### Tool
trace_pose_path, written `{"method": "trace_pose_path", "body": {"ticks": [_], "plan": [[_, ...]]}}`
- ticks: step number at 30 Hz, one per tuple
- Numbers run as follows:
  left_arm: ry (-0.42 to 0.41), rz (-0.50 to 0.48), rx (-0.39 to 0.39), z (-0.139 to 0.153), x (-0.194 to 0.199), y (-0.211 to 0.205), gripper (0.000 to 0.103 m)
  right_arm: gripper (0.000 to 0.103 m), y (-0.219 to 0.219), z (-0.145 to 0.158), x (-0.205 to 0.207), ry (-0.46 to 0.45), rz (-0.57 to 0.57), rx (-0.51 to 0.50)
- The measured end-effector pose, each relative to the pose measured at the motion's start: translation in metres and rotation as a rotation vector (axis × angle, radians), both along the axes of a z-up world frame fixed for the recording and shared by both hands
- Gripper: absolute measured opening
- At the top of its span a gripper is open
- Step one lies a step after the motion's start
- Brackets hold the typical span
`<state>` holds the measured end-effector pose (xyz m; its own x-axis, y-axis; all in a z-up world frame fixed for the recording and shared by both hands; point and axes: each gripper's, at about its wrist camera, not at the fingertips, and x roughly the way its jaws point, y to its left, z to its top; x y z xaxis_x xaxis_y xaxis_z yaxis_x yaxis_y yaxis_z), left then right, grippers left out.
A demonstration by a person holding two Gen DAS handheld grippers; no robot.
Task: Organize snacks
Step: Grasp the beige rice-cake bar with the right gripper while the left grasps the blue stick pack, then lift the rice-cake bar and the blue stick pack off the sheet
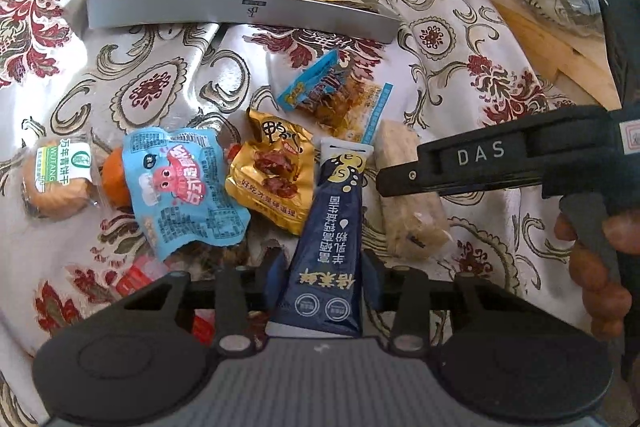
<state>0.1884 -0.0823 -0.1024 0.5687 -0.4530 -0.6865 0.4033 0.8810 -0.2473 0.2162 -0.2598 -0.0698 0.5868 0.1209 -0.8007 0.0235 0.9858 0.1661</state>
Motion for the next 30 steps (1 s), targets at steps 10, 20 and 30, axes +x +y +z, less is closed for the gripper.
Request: {"method": "trace_pose_path", "body": {"ticks": [10,20,30], "plan": [[-0.022,0.01,0.027,0.003,-0.007,-0.004,0.039,0.048,-0.001,0.0,-0.001,0.002,-0.002,0.005],[-0.029,0.043,0.052,0.008,-0.017,-0.007,0.034,0.053,-0.004,-0.008,0.003,0.035,-0.02,0.035],[-0.042,0.056,0.068,0.014,-0.025,-0.007,0.033,0.051,-0.005,-0.011,0.003,0.053,-0.023,0.049]]}}
